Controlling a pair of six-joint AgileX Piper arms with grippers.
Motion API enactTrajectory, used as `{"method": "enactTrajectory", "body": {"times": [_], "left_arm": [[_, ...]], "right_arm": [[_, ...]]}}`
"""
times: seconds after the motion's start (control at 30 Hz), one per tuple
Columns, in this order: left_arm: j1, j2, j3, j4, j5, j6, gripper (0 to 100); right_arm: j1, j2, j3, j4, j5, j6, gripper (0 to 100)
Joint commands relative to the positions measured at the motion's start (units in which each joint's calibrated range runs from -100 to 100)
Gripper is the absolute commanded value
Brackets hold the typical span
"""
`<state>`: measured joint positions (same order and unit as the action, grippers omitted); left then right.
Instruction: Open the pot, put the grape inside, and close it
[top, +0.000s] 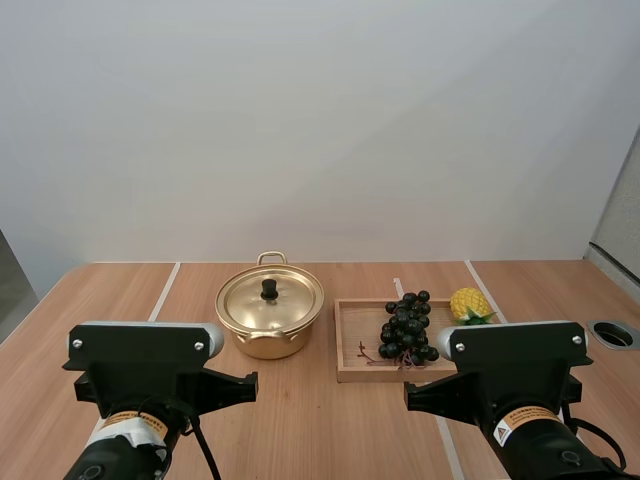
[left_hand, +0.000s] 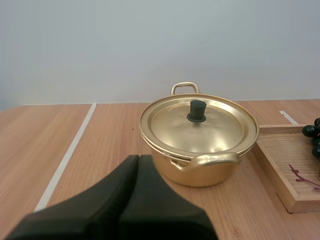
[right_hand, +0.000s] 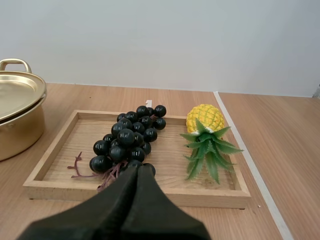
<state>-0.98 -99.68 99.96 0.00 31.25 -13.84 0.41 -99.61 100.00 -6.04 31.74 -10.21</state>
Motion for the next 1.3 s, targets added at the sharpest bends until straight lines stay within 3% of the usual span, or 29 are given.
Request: {"method": "enactTrajectory", "body": {"times": [0.0, 0.43, 0.53, 0.8, 1.03, 1.27], "left_arm": [[-0.16, -0.32, 0.04, -1.07, -1.98, 0.14, 0], [-0.16, -0.32, 0.04, -0.35, -1.99, 0.14, 0], [-0.16, -0.32, 0.04, 1.59, -3.73, 0.14, 0], [-0.16, -0.32, -16.90, 4.36, -3.90, 0.14, 0], [-0.16, -0.32, -33.14, 5.16, -3.90, 0.14, 0], [-0.16, -0.32, -44.52, 5.16, -3.27, 0.14, 0]], "right_arm": [[-0.18, -0.39, 0.00, 0.11, -0.19, 0.23, 0], [-0.18, -0.39, 0.00, 0.87, -0.36, 0.23, 0], [-0.18, -0.39, 0.00, -0.39, -4.88, 0.23, 0], [-0.18, -0.39, -21.50, 8.04, -4.32, 0.23, 0], [-0.18, -0.39, -38.41, 8.29, -4.60, 0.23, 0], [-0.18, -0.39, -45.95, 7.89, -4.01, 0.23, 0]]}}
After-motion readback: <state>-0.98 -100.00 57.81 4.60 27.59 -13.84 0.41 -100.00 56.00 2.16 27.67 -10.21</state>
